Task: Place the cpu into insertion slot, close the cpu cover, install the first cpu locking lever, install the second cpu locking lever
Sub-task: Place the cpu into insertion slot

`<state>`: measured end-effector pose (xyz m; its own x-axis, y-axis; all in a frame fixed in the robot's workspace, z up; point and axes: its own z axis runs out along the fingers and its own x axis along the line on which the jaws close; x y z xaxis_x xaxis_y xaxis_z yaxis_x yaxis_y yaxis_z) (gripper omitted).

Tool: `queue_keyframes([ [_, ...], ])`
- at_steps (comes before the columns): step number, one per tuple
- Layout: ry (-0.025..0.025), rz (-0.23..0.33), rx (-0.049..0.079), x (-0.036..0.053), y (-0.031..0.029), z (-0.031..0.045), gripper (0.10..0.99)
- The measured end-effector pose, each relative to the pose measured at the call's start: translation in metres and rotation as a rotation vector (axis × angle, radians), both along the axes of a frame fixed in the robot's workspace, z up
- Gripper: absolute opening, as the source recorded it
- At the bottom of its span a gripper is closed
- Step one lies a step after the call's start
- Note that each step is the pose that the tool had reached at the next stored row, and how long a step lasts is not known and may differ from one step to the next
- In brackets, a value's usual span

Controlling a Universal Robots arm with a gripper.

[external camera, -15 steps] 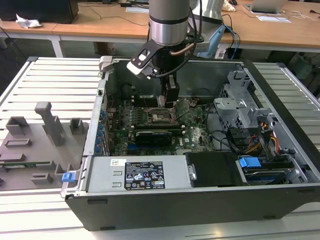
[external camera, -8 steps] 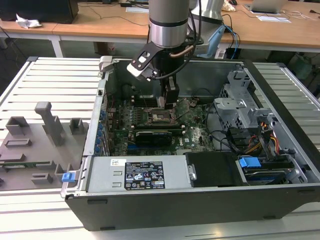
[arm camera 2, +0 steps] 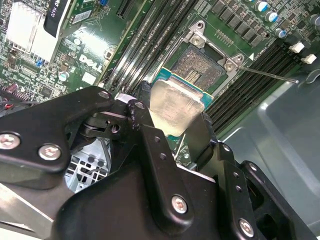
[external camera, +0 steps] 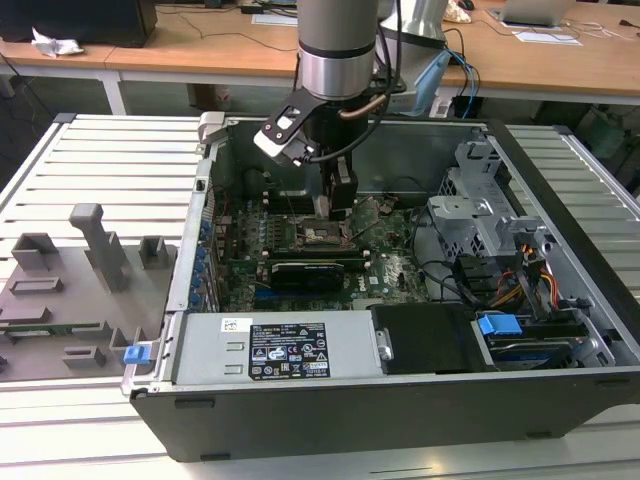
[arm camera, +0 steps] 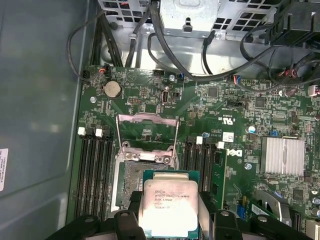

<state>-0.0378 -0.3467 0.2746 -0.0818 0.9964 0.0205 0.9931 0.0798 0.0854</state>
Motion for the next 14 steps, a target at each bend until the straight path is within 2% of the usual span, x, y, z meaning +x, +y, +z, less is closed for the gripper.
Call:
queue_keyframes([
  [4,-0.0001,-0.003,0.0,0.0,0.0005,-0.0021,0.529],
  [9,0.0,-0.06,0.0,-0.0002,0.0007,-0.0069,0.529],
  [14,0.0,-0.062,0.0,-0.0002,0.0007,-0.0081,0.529],
])
